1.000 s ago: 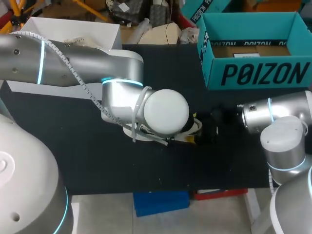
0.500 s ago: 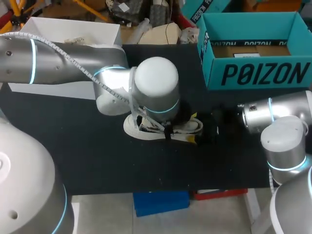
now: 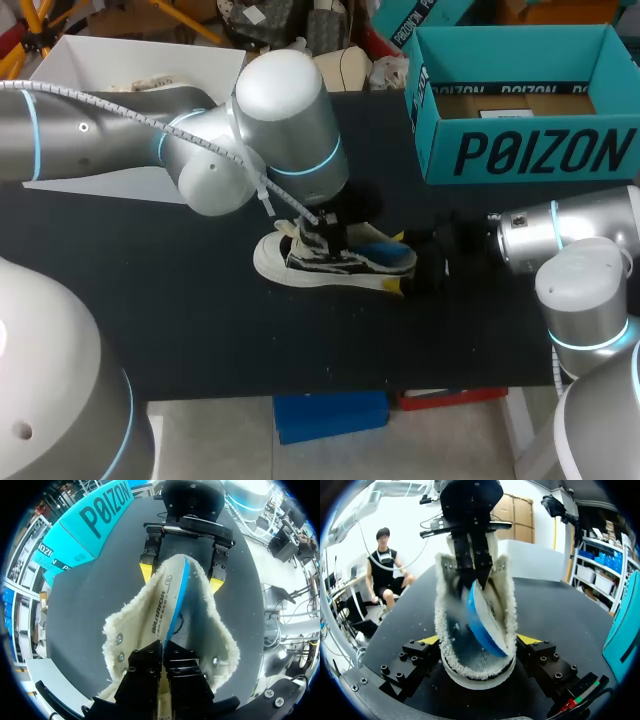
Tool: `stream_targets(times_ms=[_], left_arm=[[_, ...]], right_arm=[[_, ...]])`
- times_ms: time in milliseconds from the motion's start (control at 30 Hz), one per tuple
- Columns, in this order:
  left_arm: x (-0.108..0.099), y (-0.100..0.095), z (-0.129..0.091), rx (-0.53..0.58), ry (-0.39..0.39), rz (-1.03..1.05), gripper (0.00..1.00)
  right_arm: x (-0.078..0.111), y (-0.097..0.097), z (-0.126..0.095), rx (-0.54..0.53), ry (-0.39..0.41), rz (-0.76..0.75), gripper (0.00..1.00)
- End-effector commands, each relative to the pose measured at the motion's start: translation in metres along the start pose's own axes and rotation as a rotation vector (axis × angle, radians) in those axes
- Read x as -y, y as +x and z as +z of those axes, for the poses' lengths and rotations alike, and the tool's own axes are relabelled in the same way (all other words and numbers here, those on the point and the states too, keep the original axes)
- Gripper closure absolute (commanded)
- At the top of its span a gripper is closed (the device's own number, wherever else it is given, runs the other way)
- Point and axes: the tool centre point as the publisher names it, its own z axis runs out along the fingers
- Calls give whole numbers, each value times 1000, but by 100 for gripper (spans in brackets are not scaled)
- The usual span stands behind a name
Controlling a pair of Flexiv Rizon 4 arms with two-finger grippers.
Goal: Take the shoe out of the shoebox, open the shoe tongue, remove and reinsert the insole, then place the shoe into the shoebox
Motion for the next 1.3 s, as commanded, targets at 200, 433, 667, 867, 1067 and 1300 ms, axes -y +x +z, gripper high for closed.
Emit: stream_targets(times_ms=[200,433,667,867,1067,1300], left_arm=[[1,15,-12,-42,44,68,100],[7,25,-7,-53,60,97,100],[12,24,7,-29,43,106,100],[6,28,9,-19,26,164,62],[2,30,9,42,34,195,55],[5,26,19,132,34,216,57]], right_arm=[[1,3,1,0,1,1,100],[1,3,1,0,1,1,100],[1,3,1,0,1,1,100],[1,3,1,0,1,1,100],[1,3,1,0,1,1,100],[1,3,1,0,1,1,100]])
